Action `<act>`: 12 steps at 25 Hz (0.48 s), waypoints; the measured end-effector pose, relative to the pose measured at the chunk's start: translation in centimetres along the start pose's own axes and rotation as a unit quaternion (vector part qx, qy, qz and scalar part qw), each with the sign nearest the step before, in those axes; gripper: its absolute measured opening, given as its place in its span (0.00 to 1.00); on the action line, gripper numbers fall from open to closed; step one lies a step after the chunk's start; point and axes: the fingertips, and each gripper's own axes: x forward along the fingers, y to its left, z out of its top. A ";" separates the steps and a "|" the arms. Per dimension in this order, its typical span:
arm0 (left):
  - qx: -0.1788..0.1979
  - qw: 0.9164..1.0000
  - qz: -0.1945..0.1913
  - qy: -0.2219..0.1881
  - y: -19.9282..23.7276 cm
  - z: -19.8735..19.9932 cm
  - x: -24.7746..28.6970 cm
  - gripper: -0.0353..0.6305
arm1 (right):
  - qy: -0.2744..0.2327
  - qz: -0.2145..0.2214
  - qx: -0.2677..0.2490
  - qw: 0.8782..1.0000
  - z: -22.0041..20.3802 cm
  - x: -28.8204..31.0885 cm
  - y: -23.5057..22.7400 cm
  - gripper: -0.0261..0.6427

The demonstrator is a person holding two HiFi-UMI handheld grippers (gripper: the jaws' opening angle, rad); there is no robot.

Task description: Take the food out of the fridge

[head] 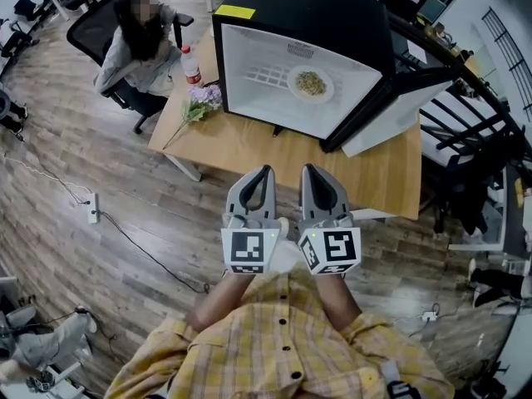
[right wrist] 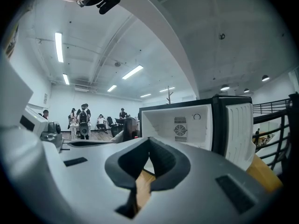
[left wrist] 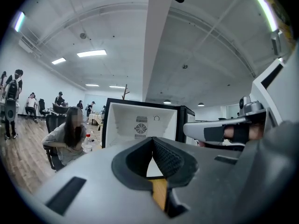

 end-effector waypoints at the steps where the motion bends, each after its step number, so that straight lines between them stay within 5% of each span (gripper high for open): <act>1: -0.002 1.000 -0.002 0.001 0.0 -0.2 0.3 0.06 | 0.001 -0.001 -0.001 1.000 -0.1 0.1 -0.2 0.05; 12: 0.012 1.000 -0.019 0.009 0.4 -0.5 6.0 0.06 | -0.005 -0.017 0.008 1.000 -0.8 3.6 -3.7 0.05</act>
